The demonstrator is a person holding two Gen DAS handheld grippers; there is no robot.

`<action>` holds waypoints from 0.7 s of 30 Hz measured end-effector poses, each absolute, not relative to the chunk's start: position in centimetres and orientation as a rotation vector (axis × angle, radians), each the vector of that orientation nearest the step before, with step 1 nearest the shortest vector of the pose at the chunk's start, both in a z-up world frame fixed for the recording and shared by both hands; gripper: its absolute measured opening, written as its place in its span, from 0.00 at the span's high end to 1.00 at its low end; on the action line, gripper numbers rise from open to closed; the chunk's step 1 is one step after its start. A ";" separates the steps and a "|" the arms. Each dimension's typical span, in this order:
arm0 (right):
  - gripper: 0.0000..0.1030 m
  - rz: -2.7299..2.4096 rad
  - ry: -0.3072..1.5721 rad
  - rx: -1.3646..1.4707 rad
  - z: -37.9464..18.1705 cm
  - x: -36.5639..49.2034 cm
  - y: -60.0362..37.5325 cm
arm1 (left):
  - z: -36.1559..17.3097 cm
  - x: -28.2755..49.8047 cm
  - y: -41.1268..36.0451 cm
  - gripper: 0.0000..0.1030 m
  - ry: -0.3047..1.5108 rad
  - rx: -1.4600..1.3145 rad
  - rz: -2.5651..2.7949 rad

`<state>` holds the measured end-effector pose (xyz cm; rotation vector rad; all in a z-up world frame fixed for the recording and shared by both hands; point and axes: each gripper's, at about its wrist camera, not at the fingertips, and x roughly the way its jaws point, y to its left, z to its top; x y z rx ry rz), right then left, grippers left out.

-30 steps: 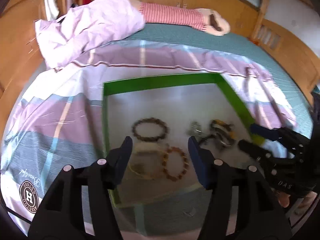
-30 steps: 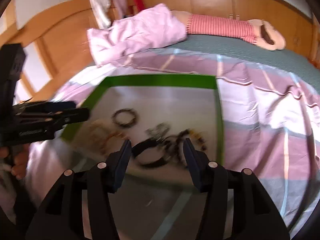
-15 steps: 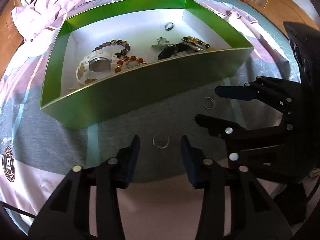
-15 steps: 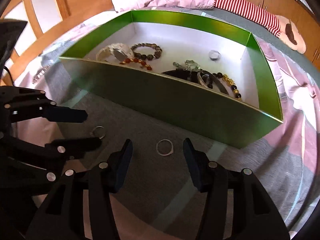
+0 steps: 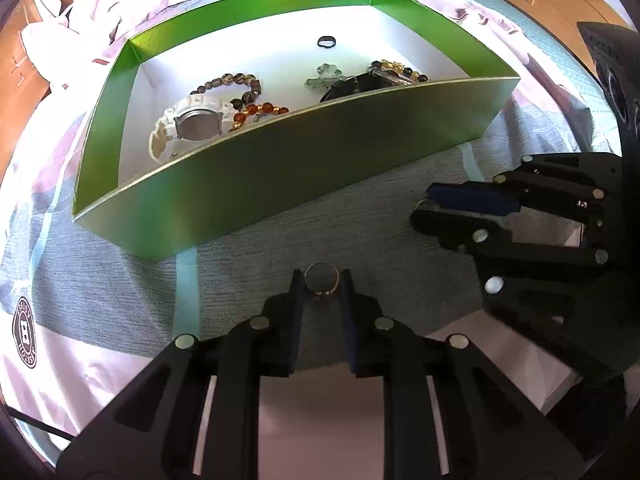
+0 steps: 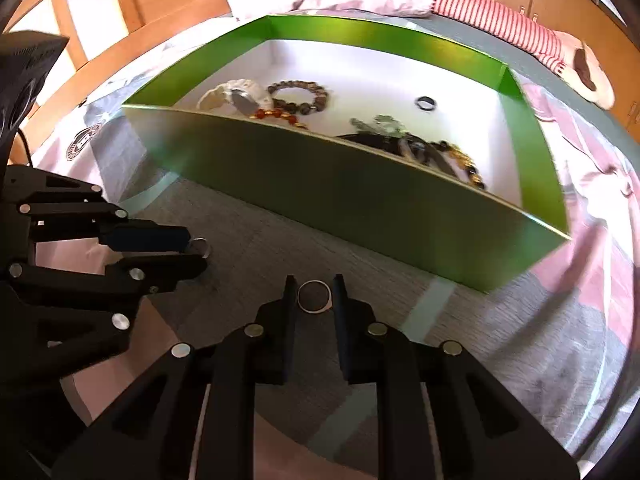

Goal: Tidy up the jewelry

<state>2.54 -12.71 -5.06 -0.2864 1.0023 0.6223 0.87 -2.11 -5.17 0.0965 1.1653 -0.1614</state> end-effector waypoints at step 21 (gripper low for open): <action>0.83 0.576 1.024 -0.241 -4.8 1.8 -14.5 | -4.4 0.3 -1.9 0.83 1.149 0.104 -0.131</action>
